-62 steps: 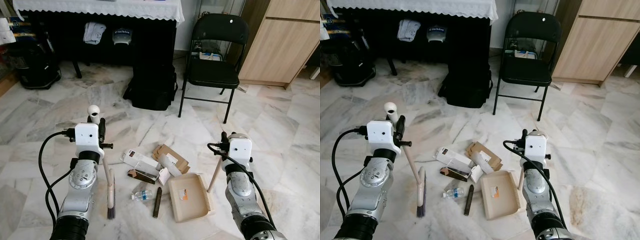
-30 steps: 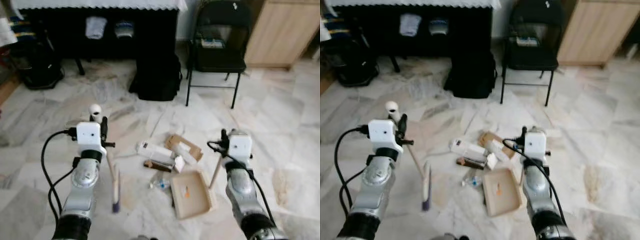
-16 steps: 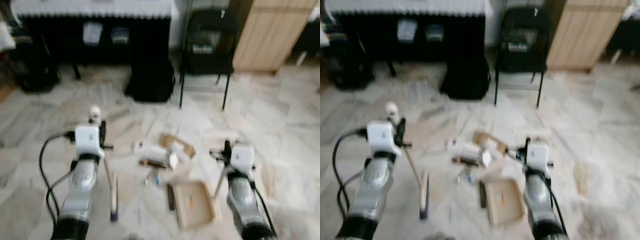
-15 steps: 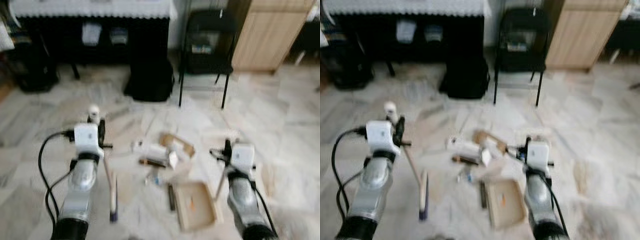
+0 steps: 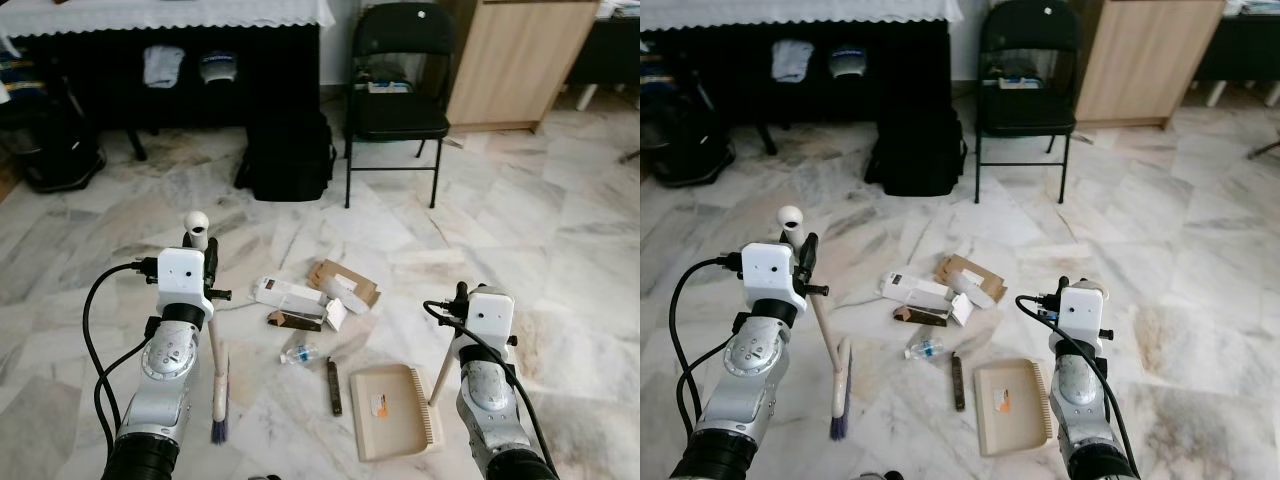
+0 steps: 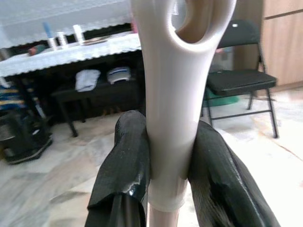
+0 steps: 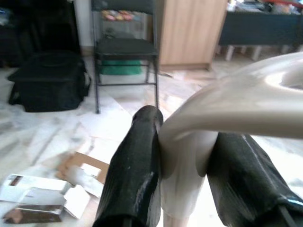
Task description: Sweep floor
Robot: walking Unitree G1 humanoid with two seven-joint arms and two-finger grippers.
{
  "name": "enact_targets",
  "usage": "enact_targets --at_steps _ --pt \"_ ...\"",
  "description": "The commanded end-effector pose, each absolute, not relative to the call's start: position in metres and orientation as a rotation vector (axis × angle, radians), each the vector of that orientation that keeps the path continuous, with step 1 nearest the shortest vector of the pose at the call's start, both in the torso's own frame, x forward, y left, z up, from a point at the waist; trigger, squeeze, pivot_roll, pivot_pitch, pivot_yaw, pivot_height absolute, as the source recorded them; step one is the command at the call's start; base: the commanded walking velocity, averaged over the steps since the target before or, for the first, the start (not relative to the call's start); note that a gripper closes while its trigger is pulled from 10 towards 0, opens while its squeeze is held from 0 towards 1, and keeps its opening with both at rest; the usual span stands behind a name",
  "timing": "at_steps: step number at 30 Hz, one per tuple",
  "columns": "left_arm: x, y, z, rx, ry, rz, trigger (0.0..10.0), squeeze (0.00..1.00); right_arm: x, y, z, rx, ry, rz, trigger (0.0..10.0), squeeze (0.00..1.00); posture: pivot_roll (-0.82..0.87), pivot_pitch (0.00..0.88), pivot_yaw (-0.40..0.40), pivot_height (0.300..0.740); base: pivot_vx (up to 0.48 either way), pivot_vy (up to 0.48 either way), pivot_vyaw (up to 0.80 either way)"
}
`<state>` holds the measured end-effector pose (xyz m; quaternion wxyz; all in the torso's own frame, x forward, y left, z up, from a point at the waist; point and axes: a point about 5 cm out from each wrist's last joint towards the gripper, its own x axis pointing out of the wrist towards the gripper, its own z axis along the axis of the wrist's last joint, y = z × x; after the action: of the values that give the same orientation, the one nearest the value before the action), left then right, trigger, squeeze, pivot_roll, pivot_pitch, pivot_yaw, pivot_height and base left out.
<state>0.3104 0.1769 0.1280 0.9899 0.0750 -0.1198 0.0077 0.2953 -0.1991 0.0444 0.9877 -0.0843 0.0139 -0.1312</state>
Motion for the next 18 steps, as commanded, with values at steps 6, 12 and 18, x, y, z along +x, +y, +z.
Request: enact_targets --at_steps 6,12,18 --pt "0.3104 0.1786 0.1326 0.175 -0.262 0.016 10.0 0.0 0.2981 -0.2034 0.0506 -0.179 0.003 -0.278 10.0 0.0 0.09 0.053 0.005 0.74 0.0 0.0 0.0" --pt "0.3107 0.1787 0.1313 0.182 -0.254 0.021 10.0 0.0 0.3 -0.2035 0.0526 -0.178 -0.002 -0.276 10.0 0.0 0.09 0.056 0.003 0.74 0.417 0.0 0.0" --pt "0.3106 0.1799 0.131 0.179 -0.252 0.026 10.0 0.0 0.3003 -0.2025 0.0526 -0.177 -0.002 -0.27 10.0 0.0 0.09 0.059 0.0 0.74 0.424 0.0 0.0"
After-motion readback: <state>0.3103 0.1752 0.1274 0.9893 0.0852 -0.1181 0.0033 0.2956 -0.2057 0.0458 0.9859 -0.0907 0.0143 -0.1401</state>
